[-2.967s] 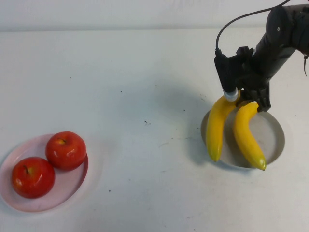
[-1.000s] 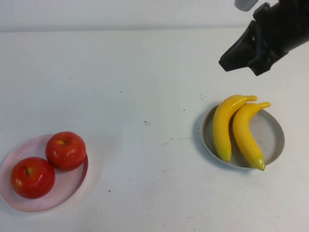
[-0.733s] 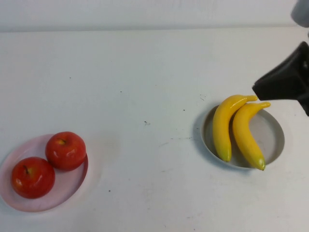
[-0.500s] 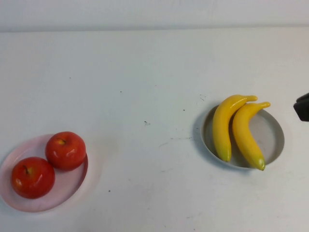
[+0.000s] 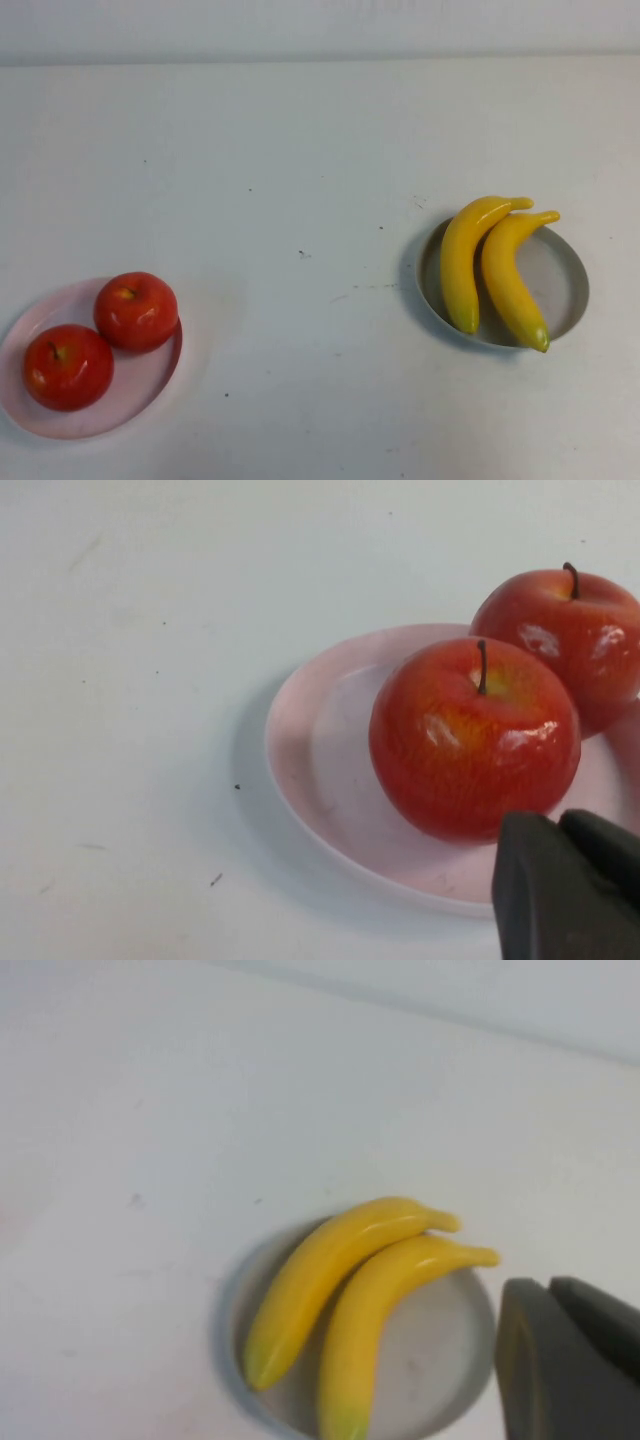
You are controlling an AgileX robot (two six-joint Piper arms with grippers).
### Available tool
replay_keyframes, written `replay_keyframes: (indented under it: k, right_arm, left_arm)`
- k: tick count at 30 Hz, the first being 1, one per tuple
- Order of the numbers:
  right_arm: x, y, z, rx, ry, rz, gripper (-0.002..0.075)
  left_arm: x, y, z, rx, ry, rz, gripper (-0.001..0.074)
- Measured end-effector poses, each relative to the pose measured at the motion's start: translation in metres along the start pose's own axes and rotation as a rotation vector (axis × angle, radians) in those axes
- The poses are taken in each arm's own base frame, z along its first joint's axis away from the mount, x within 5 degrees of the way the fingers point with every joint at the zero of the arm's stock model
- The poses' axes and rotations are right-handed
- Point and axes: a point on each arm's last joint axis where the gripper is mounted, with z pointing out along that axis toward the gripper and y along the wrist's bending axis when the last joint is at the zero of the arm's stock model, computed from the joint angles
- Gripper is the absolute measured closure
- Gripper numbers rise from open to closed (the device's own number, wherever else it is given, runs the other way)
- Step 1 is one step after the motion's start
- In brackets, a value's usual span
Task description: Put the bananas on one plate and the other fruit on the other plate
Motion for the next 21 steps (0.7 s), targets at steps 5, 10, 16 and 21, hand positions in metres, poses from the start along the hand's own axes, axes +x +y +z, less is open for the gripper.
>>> replay_keyframes:
  k: [5,10,16,21]
  right_arm:
    - [0.070,-0.006,-0.006,0.165,-0.185,0.117,0.0741]
    - [0.122,-0.006,-0.008,0.257,-0.326,0.247,0.0741]
    - [0.154,-0.003,-0.012,0.285,-0.461,0.286,0.0741]
    - [0.161,-0.004,-0.011,0.308,-0.496,0.291,0.0741]
  left_arm:
    - [0.000,0.000,0.000,0.000,0.000,0.000,0.0731]
    - [0.000,0.000,0.000,0.000,0.000,0.000,0.0731]
    - [0.000,0.000,0.000,0.000,0.000,0.000,0.0731]
    - [0.000,0.000,0.000,0.000,0.000,0.000,0.0731]
